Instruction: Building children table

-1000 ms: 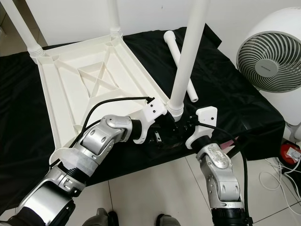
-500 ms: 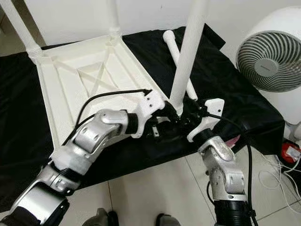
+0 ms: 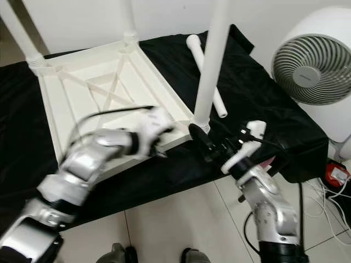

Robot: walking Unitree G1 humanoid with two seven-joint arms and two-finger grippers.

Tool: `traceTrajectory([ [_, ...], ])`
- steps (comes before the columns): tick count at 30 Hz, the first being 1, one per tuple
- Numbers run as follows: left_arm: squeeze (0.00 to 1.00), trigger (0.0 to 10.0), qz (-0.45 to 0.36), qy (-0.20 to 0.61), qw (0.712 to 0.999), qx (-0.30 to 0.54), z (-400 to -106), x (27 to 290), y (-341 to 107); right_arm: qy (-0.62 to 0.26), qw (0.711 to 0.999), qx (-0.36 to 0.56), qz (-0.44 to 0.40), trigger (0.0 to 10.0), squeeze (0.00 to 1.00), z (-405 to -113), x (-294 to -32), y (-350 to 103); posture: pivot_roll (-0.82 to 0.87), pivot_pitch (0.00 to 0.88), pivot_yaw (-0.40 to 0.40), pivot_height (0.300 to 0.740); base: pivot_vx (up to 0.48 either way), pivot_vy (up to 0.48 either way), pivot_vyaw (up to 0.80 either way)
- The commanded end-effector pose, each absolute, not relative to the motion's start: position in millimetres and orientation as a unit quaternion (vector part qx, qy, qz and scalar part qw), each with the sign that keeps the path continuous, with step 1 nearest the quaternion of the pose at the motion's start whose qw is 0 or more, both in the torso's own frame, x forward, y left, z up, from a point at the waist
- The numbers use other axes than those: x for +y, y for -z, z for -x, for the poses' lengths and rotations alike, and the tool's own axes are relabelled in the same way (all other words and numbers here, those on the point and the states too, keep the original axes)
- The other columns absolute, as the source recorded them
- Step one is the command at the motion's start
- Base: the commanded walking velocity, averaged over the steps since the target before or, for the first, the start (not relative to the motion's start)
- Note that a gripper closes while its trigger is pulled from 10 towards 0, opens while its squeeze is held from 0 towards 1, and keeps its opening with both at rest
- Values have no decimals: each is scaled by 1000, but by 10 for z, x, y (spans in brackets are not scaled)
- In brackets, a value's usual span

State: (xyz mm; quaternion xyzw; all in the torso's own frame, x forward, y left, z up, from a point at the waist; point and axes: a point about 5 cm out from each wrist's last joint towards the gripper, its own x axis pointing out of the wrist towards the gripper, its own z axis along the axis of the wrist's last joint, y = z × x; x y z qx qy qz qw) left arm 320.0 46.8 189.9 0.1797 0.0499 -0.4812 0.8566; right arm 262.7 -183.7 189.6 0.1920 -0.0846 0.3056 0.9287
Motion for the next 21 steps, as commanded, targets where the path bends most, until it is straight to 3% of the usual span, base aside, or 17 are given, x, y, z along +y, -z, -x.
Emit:
traceTrajectory([
  [1, 0, 10000, -184, 491, 850, 55, -3144, 384, -1855, -334, 915, -90, -207, 10000, 0, -2597, -1767, -1956, -130, 130, 59, 740, 0, 0, 0],
  [6, 0, 10000, -186, 493, 848, 56, -3133, 390, -1847, -336, 912, -93, -218, 10000, 0, -2602, -1803, -1987, -129, 129, 59, 740, 0, 0, 0],
  [17, 0, 10000, -190, 450, 872, 33, -3259, 637, -2034, -336, 931, -57, -130, 10000, 0, -2641, -1970, -1909, -130, 131, 61, 740, 0, 0, 0],
  [18, 0, 10000, -189, 439, 878, 31, -3285, 684, -2062, -342, 931, -54, -115, 3608, 0, -2658, -1995, -1928, -130, 131, 61, 740, 0, 0, 0],
  [19, 0, 10000, -189, 431, 882, 28, -3307, 723, -2090, -355, 928, -50, -101, 0, 0, -2677, -2019, -1941, -127, 131, 59, 740, 0, 0, 0],
  [21, 0, 10000, -189, 431, 882, 28, -3307, 723, -2090, -355, 928, -50, -101, 0, 0, -2677, -2019, -1941, -127, 131, 59, 740, 0, 0, 0],
])
